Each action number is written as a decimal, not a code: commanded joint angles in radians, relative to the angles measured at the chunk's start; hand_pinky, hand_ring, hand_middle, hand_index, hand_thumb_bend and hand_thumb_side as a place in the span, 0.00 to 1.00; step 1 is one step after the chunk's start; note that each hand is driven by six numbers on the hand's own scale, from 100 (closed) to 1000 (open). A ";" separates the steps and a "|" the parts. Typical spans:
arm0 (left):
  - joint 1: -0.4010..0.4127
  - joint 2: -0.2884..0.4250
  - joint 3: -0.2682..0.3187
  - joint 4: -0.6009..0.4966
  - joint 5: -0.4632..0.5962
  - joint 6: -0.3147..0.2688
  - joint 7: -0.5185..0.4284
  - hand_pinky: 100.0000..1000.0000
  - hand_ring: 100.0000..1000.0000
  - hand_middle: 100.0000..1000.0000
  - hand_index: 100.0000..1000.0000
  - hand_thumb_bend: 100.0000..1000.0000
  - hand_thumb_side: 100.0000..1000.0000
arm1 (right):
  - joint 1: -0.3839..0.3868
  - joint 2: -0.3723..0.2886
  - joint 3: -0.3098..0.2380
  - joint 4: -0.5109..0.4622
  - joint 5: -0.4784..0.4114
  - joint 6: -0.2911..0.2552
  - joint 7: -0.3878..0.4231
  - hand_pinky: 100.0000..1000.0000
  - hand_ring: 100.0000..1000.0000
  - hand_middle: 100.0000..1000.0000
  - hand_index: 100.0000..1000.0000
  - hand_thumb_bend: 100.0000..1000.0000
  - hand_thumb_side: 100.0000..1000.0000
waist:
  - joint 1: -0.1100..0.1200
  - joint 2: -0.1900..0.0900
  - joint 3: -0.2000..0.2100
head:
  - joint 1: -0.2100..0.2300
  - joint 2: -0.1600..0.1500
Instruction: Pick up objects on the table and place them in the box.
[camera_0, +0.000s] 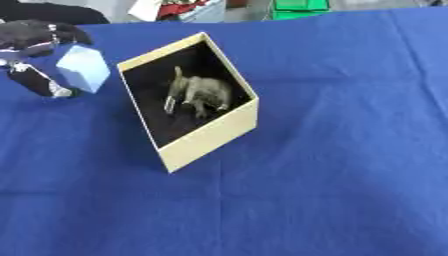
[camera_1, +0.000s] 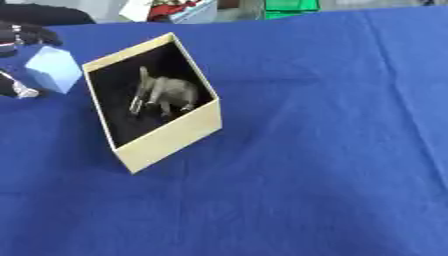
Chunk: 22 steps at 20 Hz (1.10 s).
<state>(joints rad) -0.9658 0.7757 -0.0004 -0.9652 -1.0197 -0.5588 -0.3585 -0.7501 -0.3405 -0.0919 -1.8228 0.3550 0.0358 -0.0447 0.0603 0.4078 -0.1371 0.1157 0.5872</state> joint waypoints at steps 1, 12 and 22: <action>-0.027 0.051 0.016 -0.002 -0.012 0.003 0.002 0.83 0.92 0.91 0.94 0.43 0.20 | -0.023 -0.026 -0.003 -0.008 -0.011 -0.002 0.002 0.86 0.95 0.72 0.94 0.00 0.78 | 0.000 -0.018 -0.005 | 0.007 -0.016; -0.044 0.053 0.024 0.019 -0.039 0.029 -0.015 0.83 0.92 0.92 0.95 0.37 0.14 | -0.038 -0.027 0.001 0.000 -0.024 -0.004 0.009 0.86 0.95 0.72 0.94 0.00 0.78 | 0.006 0.001 -0.027 | 0.030 -0.035; -0.056 0.053 0.033 0.065 -0.053 0.066 -0.148 0.83 0.91 0.87 0.93 0.32 0.13 | -0.054 -0.034 0.005 0.009 -0.035 -0.007 0.013 0.86 0.95 0.71 0.94 0.00 0.79 | 0.012 0.021 -0.041 | 0.047 -0.051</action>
<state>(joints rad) -1.0092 0.7883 0.0207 -0.9048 -1.0675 -0.4984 -0.4864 -0.7842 -0.3493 -0.0854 -1.8087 0.3281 0.0303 -0.0341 0.0760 0.4489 -0.1790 0.1576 0.5494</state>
